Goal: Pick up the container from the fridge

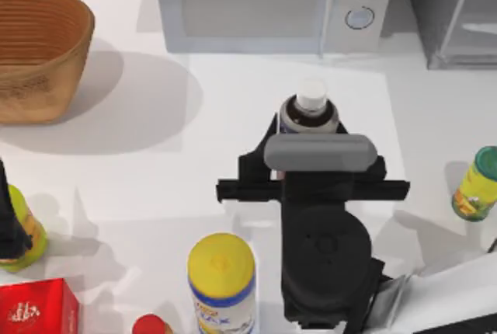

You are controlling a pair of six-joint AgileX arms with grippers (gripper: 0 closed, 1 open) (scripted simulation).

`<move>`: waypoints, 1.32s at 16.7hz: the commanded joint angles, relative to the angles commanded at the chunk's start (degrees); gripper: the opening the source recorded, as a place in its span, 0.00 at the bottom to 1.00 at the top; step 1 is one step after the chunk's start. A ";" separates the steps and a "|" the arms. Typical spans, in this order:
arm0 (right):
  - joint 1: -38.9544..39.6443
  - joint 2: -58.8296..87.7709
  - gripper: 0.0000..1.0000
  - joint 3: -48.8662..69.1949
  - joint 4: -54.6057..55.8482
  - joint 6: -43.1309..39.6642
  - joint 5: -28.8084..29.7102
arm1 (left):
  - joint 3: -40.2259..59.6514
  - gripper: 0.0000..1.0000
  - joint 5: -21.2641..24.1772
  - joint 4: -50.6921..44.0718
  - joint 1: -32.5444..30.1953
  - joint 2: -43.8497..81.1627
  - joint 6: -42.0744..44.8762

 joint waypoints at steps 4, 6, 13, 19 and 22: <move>-3.70 6.81 0.00 0.92 3.45 -0.67 -3.46 | 0.00 1.00 0.00 0.00 0.00 0.00 0.00; -4.38 9.37 0.00 2.67 5.39 -0.71 -4.64 | 0.00 1.00 0.00 0.00 0.00 0.00 0.00; -4.41 10.54 0.08 4.27 6.86 -0.69 -5.44 | 0.00 1.00 0.00 0.00 0.00 0.00 0.00; -4.41 10.54 0.53 4.27 6.86 -0.69 -5.44 | 0.00 1.00 0.00 0.00 0.00 0.00 0.00; -4.41 10.54 0.75 4.27 6.86 -0.69 -5.44 | 0.00 1.00 0.00 0.00 0.00 0.00 0.00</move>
